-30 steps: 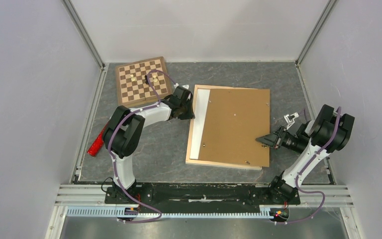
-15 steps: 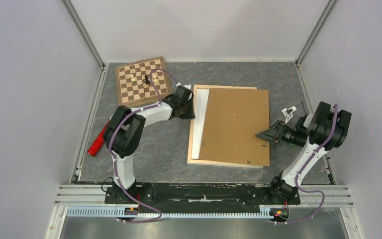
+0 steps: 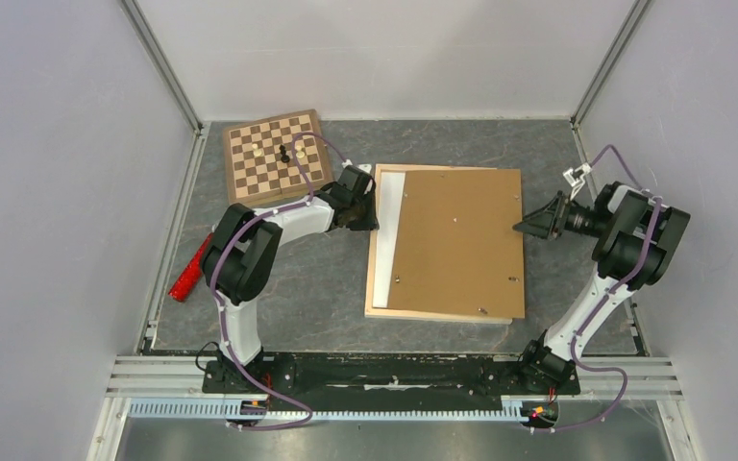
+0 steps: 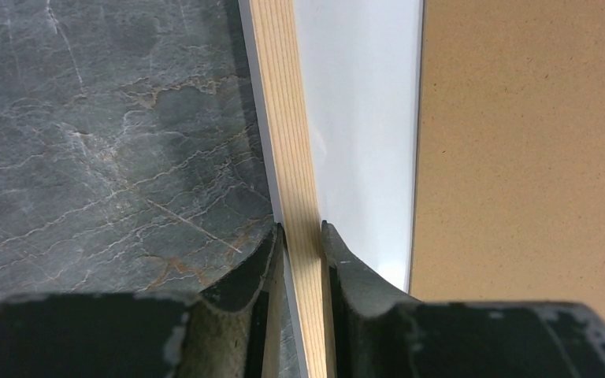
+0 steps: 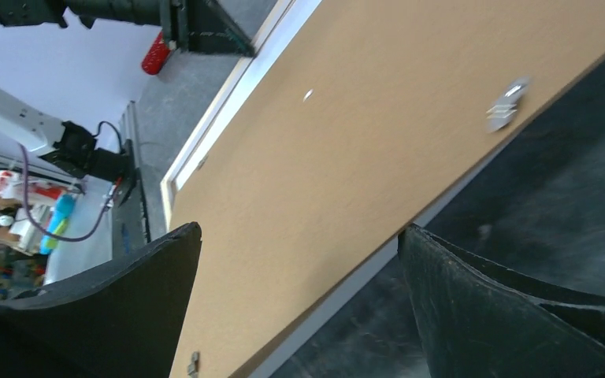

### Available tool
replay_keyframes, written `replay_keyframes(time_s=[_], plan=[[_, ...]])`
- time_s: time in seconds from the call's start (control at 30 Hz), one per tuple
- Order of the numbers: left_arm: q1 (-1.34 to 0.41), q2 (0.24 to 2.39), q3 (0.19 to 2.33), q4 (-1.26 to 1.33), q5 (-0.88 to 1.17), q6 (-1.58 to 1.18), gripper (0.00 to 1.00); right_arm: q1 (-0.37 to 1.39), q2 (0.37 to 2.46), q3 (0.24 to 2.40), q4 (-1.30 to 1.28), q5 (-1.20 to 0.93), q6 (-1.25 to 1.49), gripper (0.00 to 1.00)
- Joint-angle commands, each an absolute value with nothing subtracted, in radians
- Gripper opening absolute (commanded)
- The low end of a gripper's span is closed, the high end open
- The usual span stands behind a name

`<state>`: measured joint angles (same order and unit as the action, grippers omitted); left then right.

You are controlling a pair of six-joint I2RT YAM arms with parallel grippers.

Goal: Put the photo into the frame
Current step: Move the photo frame to the center of the board, then adjust the photo frame item on the photo frame.

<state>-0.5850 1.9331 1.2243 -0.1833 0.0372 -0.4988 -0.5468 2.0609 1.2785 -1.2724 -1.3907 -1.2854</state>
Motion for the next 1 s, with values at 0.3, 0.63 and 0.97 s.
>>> replay_keyframes(time_s=[0.3,0.63,0.97], plan=[[-0.609,1.966,1.232,-0.198,0.112,-0.429,0.02,-0.526,1.841,1.181,-0.208,-0.997,-0.286,0.98],[-0.609,1.965,1.239,-0.217,0.106,-0.432,0.02,-0.397,1.586,1.014,0.034,-0.572,-0.321,0.98],[-0.608,1.95,1.282,-0.26,0.107,-0.426,0.02,-0.262,1.355,0.9,0.037,-0.269,-0.203,0.98]])
